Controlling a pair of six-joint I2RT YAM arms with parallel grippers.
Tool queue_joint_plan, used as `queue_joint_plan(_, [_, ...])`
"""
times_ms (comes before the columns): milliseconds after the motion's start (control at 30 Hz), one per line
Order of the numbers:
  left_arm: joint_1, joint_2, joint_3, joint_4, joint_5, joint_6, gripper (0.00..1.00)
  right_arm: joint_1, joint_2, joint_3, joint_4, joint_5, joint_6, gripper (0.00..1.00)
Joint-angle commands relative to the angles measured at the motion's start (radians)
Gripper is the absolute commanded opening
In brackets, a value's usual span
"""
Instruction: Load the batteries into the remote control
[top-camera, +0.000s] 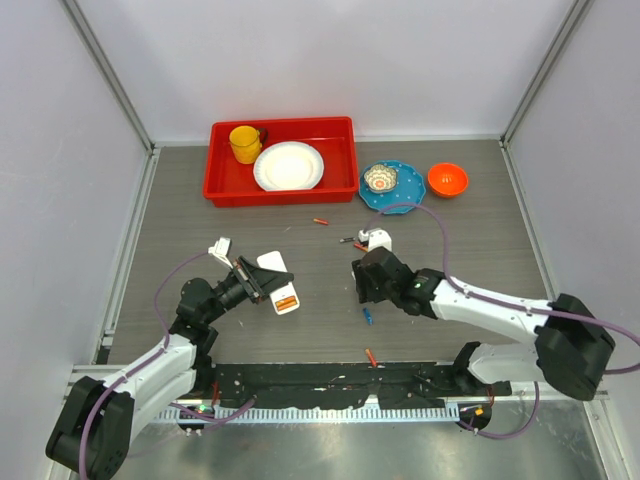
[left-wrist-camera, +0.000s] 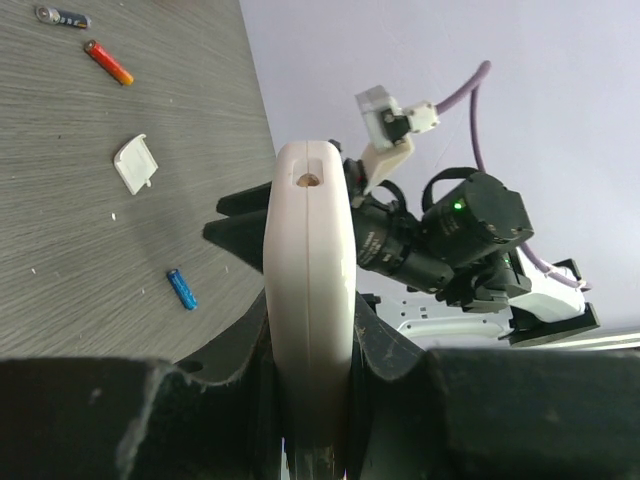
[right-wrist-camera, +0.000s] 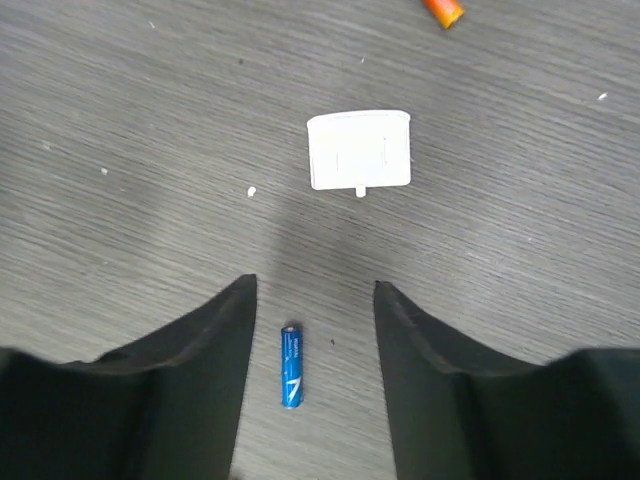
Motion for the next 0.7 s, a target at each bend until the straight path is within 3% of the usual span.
queue_joint_plan(0, [0.005,-0.024,-0.019,0.036,-0.004,-0.002,0.0,0.007,0.127,0.048,0.102,0.007,-0.092,0.6])
queue_joint_plan(167, [0.004,-0.045,-0.017,0.012,-0.007,-0.002,0.0,-0.006,0.218,0.068,0.195,0.007,-0.085,0.72])
queue_joint_plan(667, [0.005,-0.036,-0.011,-0.011,-0.01,0.016,0.0,-0.04,0.394,0.15,0.255,0.146,-0.079,0.74])
